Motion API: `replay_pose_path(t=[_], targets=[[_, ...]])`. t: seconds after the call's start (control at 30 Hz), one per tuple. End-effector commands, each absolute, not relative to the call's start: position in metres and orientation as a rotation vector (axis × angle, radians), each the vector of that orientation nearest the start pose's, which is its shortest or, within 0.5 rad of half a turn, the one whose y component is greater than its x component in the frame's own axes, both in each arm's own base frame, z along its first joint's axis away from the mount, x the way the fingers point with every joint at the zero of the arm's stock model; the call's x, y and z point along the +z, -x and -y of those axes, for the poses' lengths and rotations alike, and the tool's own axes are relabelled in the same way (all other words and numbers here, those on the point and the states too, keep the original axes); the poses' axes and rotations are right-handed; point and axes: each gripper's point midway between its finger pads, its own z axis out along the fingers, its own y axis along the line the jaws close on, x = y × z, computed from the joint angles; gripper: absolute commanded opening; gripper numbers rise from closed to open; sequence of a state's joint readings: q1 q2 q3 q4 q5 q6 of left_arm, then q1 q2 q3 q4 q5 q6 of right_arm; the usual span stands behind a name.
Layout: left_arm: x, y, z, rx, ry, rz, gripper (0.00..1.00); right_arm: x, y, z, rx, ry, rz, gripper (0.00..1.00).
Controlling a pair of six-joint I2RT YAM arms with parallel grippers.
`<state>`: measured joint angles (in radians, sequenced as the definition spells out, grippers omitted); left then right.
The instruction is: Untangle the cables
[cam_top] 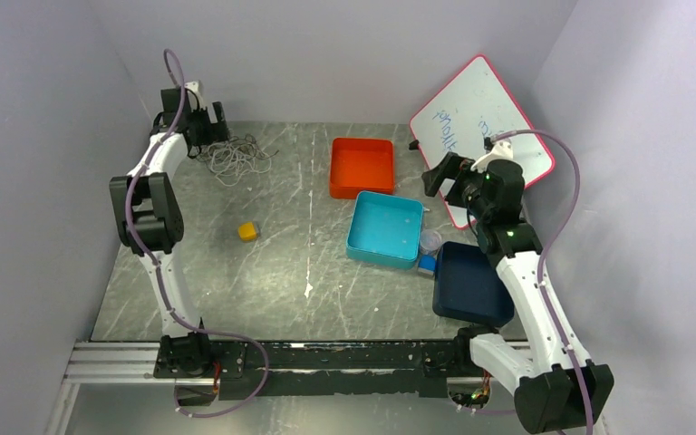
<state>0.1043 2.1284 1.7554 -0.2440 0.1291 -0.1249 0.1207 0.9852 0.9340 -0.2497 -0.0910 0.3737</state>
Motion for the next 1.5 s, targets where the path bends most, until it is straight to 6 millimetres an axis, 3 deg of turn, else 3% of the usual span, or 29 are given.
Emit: replay_pose_path(t=[0.0,0.2,0.5,0.73,0.83,0.97,1.23,1.47], targets=[[0.133,-0.610,-0.032,-0.187,0.106,-2.149,0.99,0.254,-0.329,-0.073,0.442,-0.179,-1.937,1.00],[0.097,-0.621,-0.036,-0.170,0.087,-2.215,0.99,0.245,-0.326,-0.074,0.450,-0.182,-1.957,1.00],[0.057,-0.615,-0.019,-0.257,0.062,-2.297,0.95,0.240,-0.330,-0.079,0.474,-0.179,-1.977,1.00],[0.041,-0.612,-0.007,-0.252,0.019,-2.339,0.88,0.237,-0.329,-0.080,0.482,-0.176,-1.987,1.00],[0.036,-0.607,-0.001,-0.226,-0.004,-2.364,0.79,0.234,-0.328,-0.080,0.482,-0.180,-1.994,1.00],[0.031,-0.593,0.009,-0.211,-0.025,-2.396,0.58,0.234,-0.328,-0.082,0.496,-0.179,-1.994,1.00],[0.044,-0.567,0.038,-0.220,-0.129,-2.403,0.26,0.232,-0.330,-0.083,0.503,-0.182,-1.991,1.00],[0.050,-0.522,0.085,-0.249,-0.275,-2.424,0.16,0.224,-0.332,-0.088,0.545,-0.197,-1.995,0.99]])
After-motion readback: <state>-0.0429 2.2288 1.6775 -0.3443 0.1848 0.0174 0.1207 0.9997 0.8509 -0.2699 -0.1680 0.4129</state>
